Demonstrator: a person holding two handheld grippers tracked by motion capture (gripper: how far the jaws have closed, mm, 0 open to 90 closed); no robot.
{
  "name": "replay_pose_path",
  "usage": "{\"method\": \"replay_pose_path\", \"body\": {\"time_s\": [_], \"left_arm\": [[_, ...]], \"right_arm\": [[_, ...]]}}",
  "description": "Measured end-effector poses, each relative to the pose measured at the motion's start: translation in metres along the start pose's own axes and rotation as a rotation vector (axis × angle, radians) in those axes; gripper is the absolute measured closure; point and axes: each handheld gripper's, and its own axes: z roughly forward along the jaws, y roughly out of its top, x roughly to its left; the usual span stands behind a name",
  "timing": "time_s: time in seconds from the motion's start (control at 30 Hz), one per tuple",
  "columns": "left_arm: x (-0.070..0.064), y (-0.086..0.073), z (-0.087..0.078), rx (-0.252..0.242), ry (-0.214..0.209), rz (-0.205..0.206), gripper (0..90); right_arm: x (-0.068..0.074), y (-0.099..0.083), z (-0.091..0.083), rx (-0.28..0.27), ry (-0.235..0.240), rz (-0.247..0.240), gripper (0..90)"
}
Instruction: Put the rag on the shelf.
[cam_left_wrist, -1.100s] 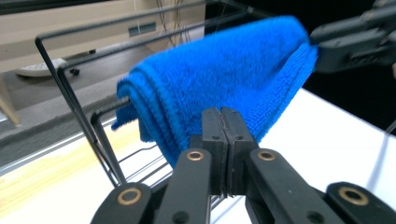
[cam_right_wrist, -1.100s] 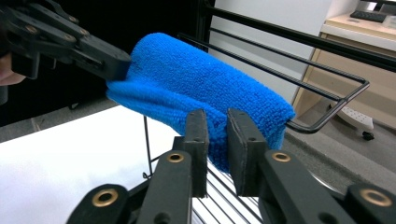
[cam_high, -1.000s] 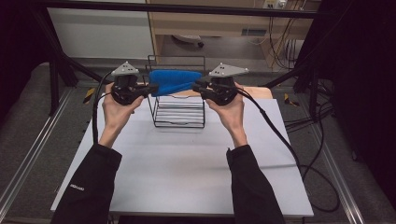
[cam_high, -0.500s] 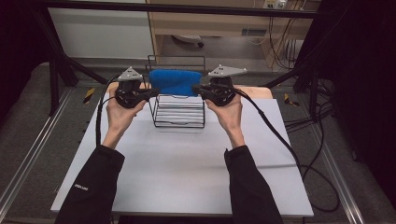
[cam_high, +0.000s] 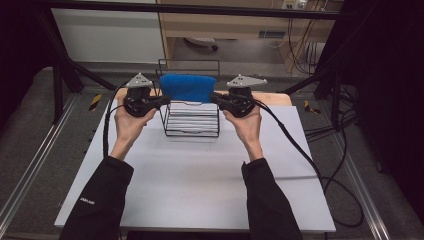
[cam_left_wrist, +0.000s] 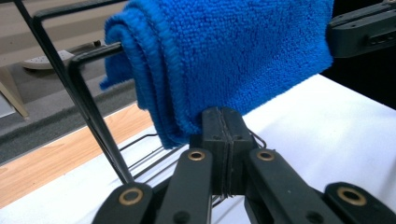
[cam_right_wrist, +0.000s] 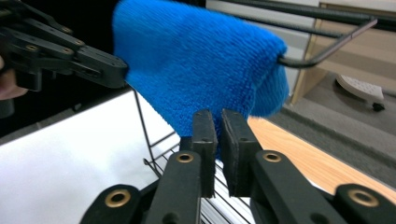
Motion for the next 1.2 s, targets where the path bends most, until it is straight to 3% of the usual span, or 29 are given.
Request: {"method": "replay_pose_path", "body": {"time_s": [0.17, 0.37, 0.7, 0.83, 1.2], "left_arm": [[-0.001, -0.004, -0.012, 0.001, 0.006, 0.010, 83.9], [0.000, -0.015, -0.028, 0.016, 0.005, -0.003, 70.3], [0.000, -0.048, -0.043, 0.064, -0.003, -0.017, 44.9], [0.001, -0.061, -0.045, 0.076, -0.002, -0.029, 36.2], [-0.004, -0.104, -0.047, 0.117, 0.008, -0.053, 19.3]], "right_arm": [[0.005, 0.002, -0.015, -0.008, -0.001, -0.009, 73.3], [0.009, 0.002, -0.032, -0.001, -0.001, -0.014, 53.6], [-0.003, -0.018, -0.059, 0.008, -0.026, 0.064, 25.9], [-0.008, -0.030, -0.067, 0.027, -0.025, 0.093, 18.1], [-0.013, -0.074, -0.079, 0.112, -0.032, 0.093, 8.6]]}}
